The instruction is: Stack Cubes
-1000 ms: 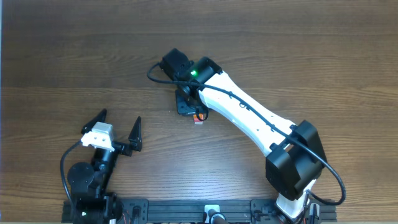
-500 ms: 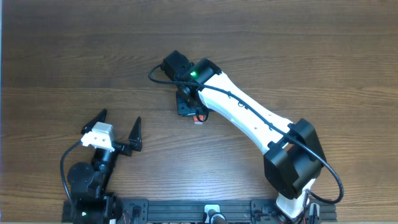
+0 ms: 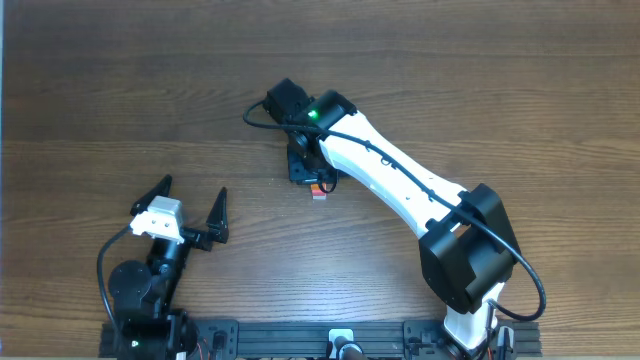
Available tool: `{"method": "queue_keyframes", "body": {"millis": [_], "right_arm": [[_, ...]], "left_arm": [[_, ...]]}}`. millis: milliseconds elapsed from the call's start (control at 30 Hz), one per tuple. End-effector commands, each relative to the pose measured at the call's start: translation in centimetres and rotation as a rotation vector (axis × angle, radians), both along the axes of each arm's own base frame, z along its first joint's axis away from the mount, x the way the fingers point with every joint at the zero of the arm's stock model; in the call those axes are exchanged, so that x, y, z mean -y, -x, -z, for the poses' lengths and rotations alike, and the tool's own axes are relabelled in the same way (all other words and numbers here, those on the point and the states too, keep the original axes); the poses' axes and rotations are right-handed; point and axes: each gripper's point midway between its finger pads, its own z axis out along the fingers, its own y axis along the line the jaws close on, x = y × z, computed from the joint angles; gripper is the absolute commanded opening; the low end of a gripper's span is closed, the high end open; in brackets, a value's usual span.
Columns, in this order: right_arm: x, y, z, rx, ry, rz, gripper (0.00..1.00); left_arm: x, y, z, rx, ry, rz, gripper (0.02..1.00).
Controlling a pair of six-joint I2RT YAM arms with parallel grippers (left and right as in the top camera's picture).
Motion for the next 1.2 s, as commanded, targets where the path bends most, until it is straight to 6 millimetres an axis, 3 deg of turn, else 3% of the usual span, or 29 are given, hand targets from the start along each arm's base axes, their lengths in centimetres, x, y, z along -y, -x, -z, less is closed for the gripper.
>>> {"method": "queue_keyframes", "body": {"millis": [33, 1200], "right_arm": [[0.3, 0.1, 0.8, -0.020, 0.011, 0.014, 0.012], [0.7, 0.5, 1.9, -0.035, 0.022, 0.021, 0.016]], "left_arm": [[-0.2, 0.0, 0.2, -0.006, 0.014, -0.009, 1.000], [-0.2, 0.0, 0.2, -0.006, 0.014, -0.009, 0.998]]}}
